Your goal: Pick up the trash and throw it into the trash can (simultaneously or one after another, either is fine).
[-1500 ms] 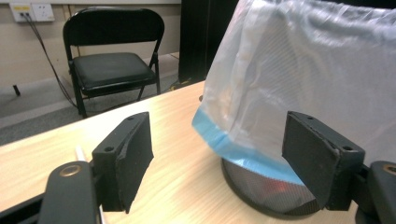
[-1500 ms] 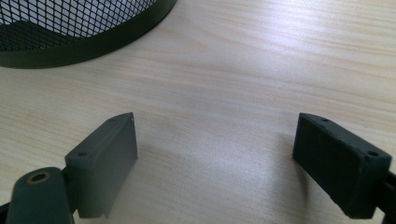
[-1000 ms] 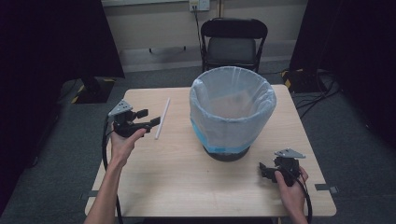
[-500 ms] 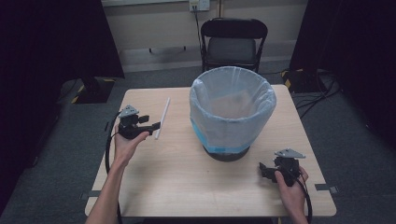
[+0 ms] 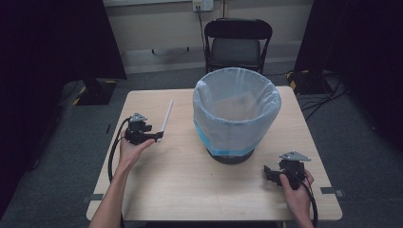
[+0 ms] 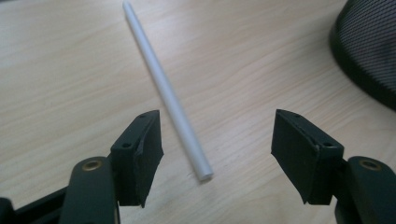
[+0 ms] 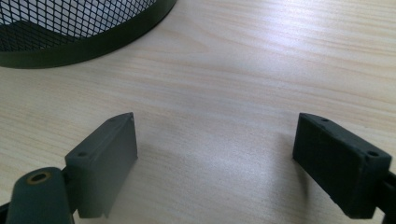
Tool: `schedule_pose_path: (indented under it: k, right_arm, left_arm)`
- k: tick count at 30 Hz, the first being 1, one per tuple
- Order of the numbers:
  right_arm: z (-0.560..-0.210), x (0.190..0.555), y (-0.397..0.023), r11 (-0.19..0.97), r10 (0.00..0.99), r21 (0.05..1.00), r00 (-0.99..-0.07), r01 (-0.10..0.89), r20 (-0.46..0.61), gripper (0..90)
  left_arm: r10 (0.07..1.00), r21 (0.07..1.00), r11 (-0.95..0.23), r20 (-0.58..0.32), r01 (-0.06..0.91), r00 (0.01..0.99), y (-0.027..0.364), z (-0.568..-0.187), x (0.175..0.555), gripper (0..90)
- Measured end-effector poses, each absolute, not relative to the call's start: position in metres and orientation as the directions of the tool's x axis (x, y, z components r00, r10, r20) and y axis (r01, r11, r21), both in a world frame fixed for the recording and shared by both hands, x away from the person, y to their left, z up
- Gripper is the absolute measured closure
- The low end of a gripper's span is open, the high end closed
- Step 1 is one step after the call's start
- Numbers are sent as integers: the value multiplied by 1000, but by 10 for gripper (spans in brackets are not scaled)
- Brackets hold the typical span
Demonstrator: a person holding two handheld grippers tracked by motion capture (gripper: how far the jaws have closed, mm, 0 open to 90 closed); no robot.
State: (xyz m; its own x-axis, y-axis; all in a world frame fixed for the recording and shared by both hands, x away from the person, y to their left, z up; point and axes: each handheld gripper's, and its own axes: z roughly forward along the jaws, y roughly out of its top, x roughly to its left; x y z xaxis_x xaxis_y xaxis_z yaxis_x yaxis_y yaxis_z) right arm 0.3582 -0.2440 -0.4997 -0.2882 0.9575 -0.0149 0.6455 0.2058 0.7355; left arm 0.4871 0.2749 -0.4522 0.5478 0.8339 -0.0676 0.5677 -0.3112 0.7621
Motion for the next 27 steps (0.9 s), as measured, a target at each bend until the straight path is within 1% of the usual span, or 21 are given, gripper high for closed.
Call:
schedule_pose_path:
  k: [3,4,7,13,15,16,18,19,23,27]
  right_arm:
    - [-500,358,-244,207,957,736,-289,645,-15,129]
    - [-500,358,-244,206,957,736,-288,645,-15,129]
    - [-500,358,-244,206,957,736,-288,645,-15,129]
    - [-500,358,-244,206,957,736,-288,645,-15,129]
    - [-500,358,-244,206,957,736,-288,646,-15,129]
    - [-500,358,-244,206,957,736,-289,645,-15,129]
    - [-500,358,-244,206,957,736,-289,645,-15,129]
    - [-500,358,-244,206,957,736,-289,645,-15,129]
    - [-500,358,-244,206,957,736,-289,645,-15,129]
    - [-500,358,-244,206,957,736,-289,645,-15,129]
  left_arm:
    - [839,749,-311,-72,585,539,276,-457,492,357]
    - [845,745,-297,-86,597,528,276,-460,494,364]
    - [853,725,-308,-76,616,516,276,-466,498,417]
    - [852,694,-311,-98,649,514,274,-475,503,444]
    - [850,693,-324,-85,644,519,271,-477,503,461]
    - [854,699,-312,-91,643,512,269,-478,504,471]
    - [846,695,-324,-89,642,525,269,-478,505,472]
    - [845,699,-312,-106,643,525,268,-480,506,472]
    - [857,683,-326,-79,654,510,263,-485,508,479]
    - [850,665,-377,-28,645,525,260,-485,509,503]
